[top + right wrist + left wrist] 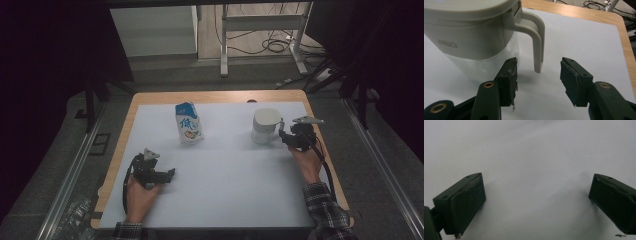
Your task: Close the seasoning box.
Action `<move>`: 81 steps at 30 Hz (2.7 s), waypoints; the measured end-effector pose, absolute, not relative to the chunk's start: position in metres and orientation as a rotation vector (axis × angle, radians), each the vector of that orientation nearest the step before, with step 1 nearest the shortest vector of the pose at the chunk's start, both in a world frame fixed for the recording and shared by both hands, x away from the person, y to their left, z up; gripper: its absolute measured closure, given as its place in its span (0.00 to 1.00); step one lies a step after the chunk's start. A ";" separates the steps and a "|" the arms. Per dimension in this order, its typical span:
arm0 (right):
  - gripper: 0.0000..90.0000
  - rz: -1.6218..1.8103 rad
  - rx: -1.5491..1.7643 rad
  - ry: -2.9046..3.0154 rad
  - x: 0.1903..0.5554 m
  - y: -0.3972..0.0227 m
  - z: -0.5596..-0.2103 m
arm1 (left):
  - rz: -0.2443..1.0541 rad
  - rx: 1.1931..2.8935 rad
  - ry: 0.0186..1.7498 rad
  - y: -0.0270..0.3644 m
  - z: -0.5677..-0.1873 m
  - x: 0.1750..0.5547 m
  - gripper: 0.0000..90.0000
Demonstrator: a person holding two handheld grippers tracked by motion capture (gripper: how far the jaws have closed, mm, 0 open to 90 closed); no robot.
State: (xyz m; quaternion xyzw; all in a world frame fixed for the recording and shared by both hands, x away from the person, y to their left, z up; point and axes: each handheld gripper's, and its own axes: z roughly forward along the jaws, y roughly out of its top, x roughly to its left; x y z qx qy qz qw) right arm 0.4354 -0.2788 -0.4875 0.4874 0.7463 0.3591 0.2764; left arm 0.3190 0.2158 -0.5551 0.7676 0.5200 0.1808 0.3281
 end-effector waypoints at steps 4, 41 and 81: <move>0.53 0.982 1.323 1.978 0.440 -0.276 -0.489 | 0.474 2.010 1.361 0.216 -0.555 0.319 0.01; 0.90 0.953 1.303 1.888 0.460 -0.259 -0.498 | 0.474 2.010 1.359 0.216 -0.555 0.319 0.01; 0.89 1.174 1.128 2.095 0.353 -0.204 -0.504 | 0.474 2.010 1.361 0.216 -0.555 0.319 0.01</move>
